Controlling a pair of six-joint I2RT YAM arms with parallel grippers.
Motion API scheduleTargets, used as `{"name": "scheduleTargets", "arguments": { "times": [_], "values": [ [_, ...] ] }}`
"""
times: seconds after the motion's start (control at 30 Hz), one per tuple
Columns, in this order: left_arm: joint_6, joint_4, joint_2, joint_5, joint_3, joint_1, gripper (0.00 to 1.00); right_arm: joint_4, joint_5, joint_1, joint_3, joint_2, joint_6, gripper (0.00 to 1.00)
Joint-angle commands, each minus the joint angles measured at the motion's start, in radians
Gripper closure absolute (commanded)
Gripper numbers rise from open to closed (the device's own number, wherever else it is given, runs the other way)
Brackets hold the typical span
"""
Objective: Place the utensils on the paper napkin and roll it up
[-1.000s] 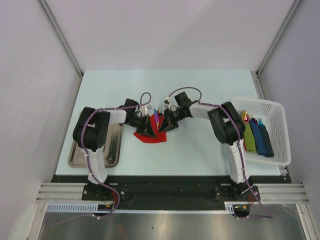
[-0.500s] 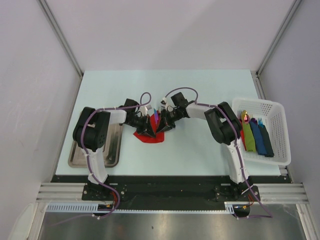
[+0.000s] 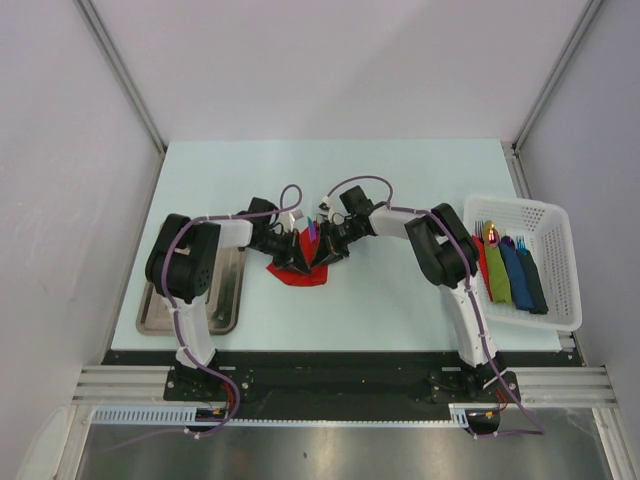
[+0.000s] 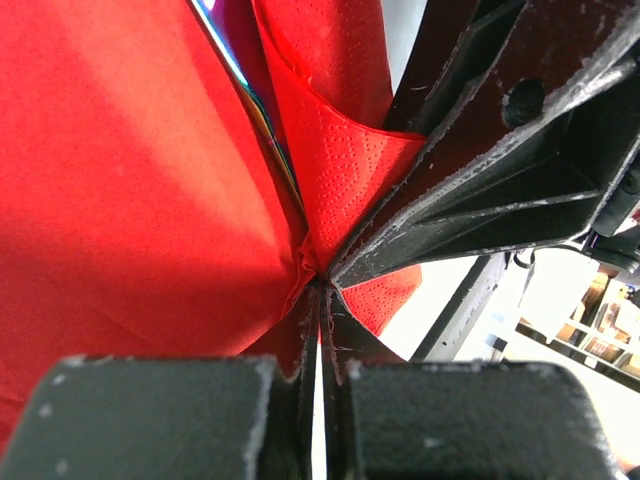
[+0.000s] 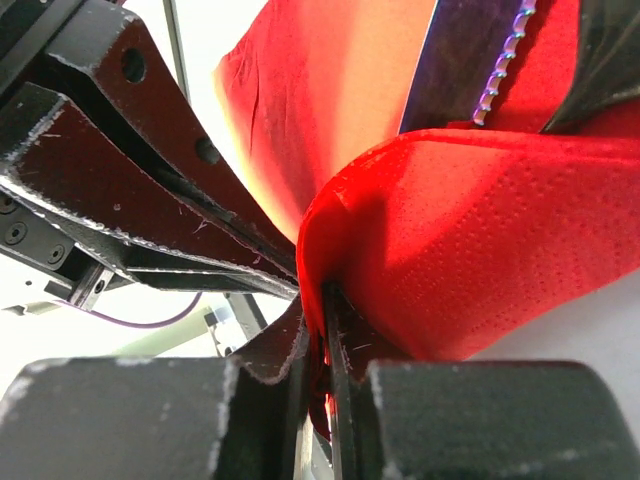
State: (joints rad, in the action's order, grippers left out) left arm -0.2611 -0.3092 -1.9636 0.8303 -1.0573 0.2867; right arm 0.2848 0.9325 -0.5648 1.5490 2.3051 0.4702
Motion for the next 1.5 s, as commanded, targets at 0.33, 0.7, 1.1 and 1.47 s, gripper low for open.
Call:
{"name": "scheduleTargets", "arguments": {
  "times": [0.33, 0.7, 1.1, 1.47],
  "values": [
    [0.059, -0.021, 0.14, -0.003, 0.04, -0.035, 0.99, 0.04, -0.07, 0.003, 0.028, 0.045, -0.054, 0.9],
    [0.054, -0.038, 0.046, -0.071, 0.043, -0.035, 1.0, 0.024, -0.058, -0.007, 0.029, -0.001, -0.047, 0.9],
    [0.056, -0.042, 0.034, -0.083, 0.043, -0.035, 1.0, 0.05, -0.078, -0.038, 0.056, 0.013, -0.082, 0.89],
    [-0.004, 0.051, 0.106, -0.02, 0.1, -0.076, 1.0, 0.06, -0.077, -0.047, 0.068, 0.043, -0.105, 0.69]
  ]
}}
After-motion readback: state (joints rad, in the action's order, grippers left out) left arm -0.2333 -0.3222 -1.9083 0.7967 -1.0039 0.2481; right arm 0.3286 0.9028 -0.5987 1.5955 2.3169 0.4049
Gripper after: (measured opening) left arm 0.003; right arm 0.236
